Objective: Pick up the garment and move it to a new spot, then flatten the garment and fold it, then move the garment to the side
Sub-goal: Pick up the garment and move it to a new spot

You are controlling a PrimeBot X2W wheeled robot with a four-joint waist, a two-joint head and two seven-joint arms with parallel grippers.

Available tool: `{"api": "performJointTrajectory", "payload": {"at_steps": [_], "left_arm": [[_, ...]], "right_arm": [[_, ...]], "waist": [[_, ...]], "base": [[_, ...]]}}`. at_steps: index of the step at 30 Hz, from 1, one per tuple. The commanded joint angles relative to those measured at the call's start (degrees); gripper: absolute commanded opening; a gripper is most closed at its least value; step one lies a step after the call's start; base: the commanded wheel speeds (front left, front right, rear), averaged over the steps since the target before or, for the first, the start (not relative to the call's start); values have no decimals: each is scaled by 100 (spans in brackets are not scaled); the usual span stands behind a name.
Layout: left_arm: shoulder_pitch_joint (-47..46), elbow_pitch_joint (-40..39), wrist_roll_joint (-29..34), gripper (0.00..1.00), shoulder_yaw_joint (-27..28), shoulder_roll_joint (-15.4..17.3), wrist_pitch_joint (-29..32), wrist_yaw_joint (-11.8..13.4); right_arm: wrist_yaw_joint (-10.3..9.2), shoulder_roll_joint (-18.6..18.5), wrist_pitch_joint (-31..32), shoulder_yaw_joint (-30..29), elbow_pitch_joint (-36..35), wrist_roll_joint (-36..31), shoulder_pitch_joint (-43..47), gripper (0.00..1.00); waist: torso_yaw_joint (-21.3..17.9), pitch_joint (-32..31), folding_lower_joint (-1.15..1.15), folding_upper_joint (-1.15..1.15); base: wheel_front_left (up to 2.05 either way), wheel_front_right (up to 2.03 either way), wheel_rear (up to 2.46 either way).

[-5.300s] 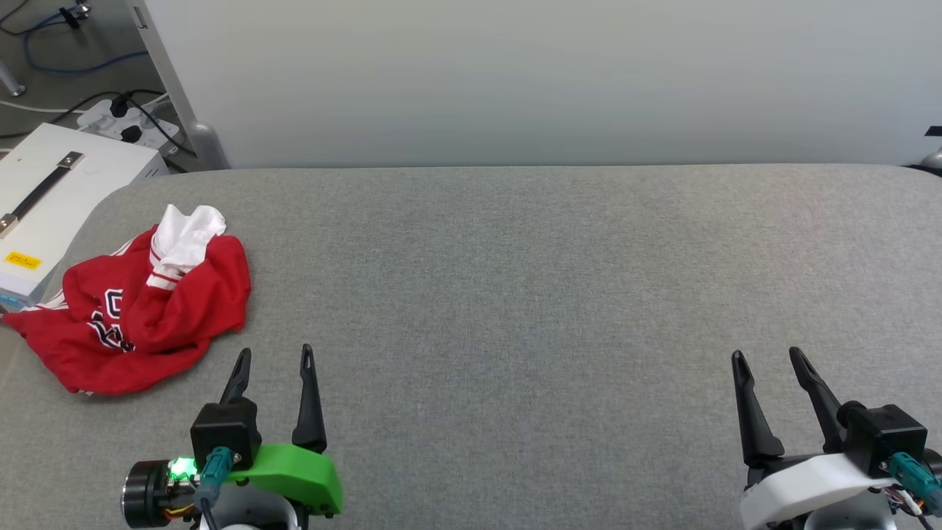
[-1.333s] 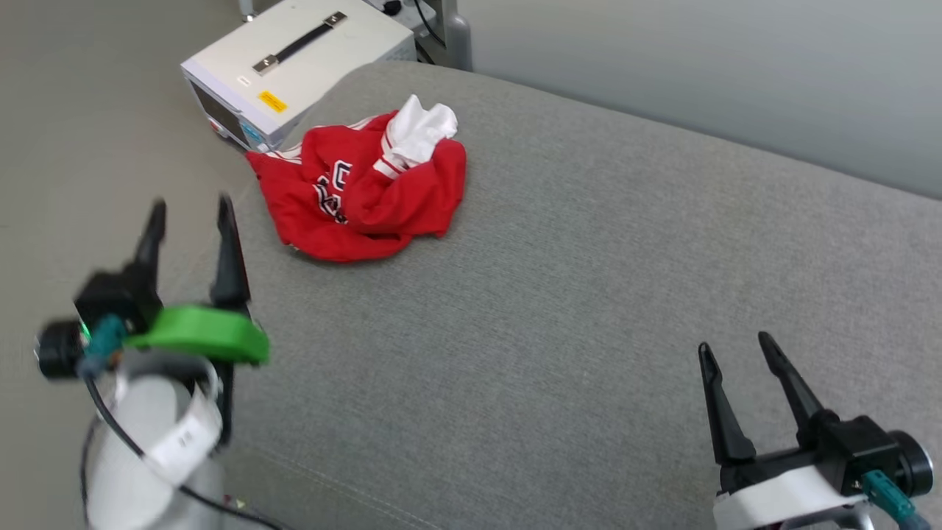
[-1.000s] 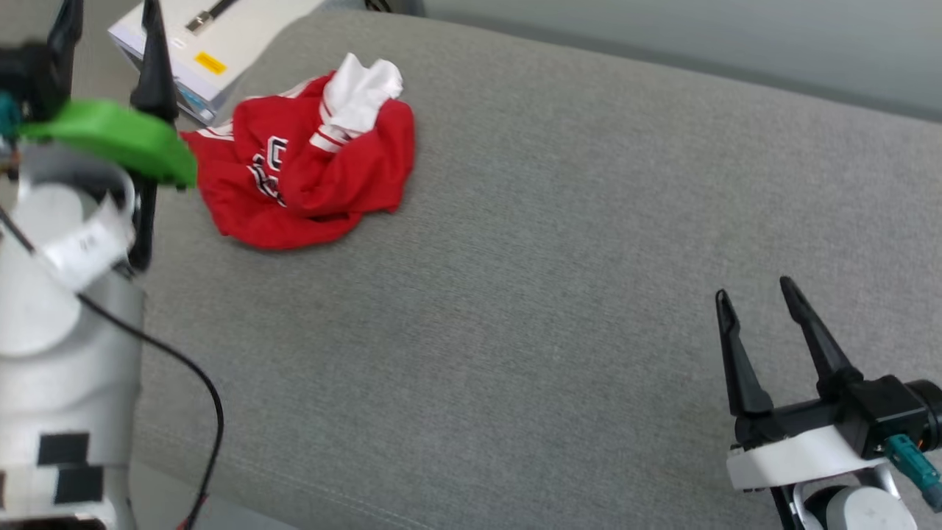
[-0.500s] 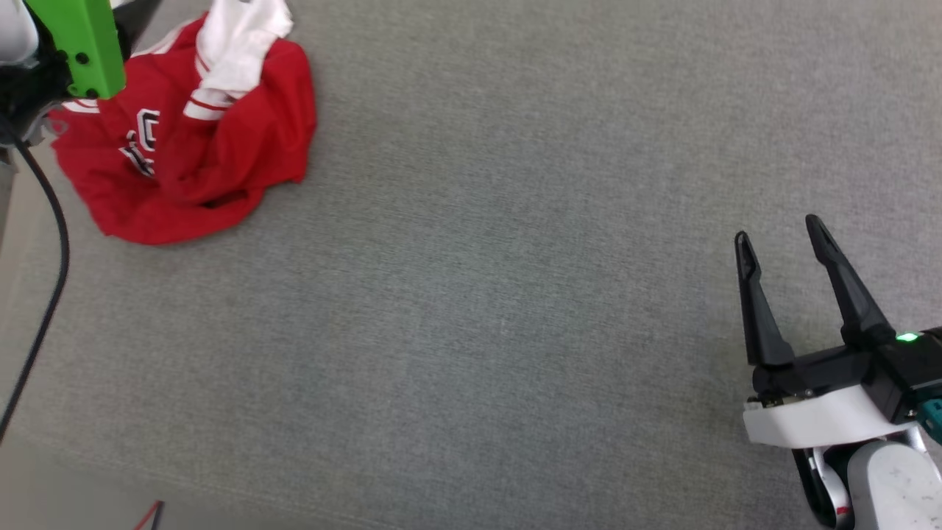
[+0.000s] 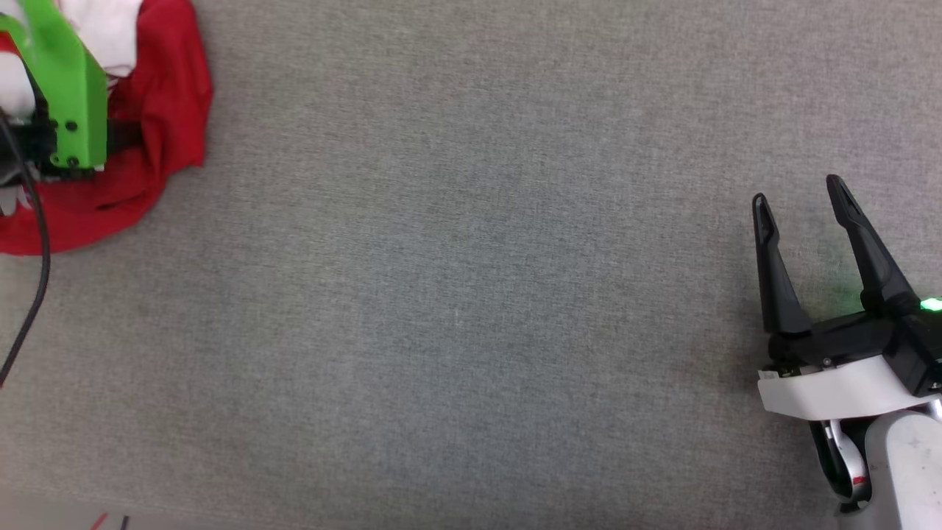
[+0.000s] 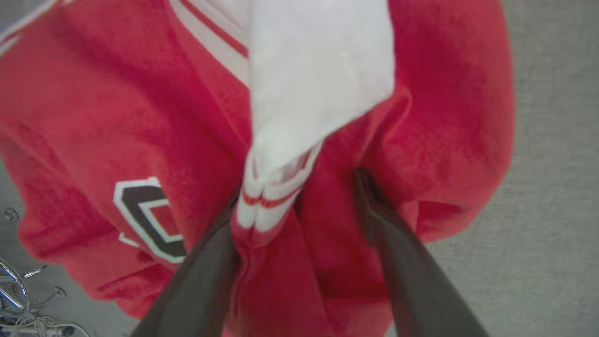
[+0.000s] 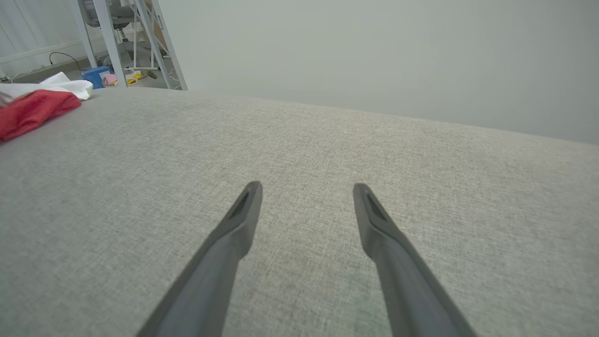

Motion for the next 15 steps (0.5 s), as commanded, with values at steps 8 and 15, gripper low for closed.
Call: {"api": "performJointTrajectory", "payload": {"at_steps": [8,15], "left_arm": [[714,288,-171,15,-471,-107,-249,-15],[561,7,-377,0,-499,37,-939,-15]], "right_arm": [[-5,-56,-35,-65,78,64,-100,100],[-5,-19,-35,-77,155,78,54,100]], "waist": [[-100,147,-1,-1],[0,-392,-1,-1]], "base": [[0,0,0],[0,0,0]]}}
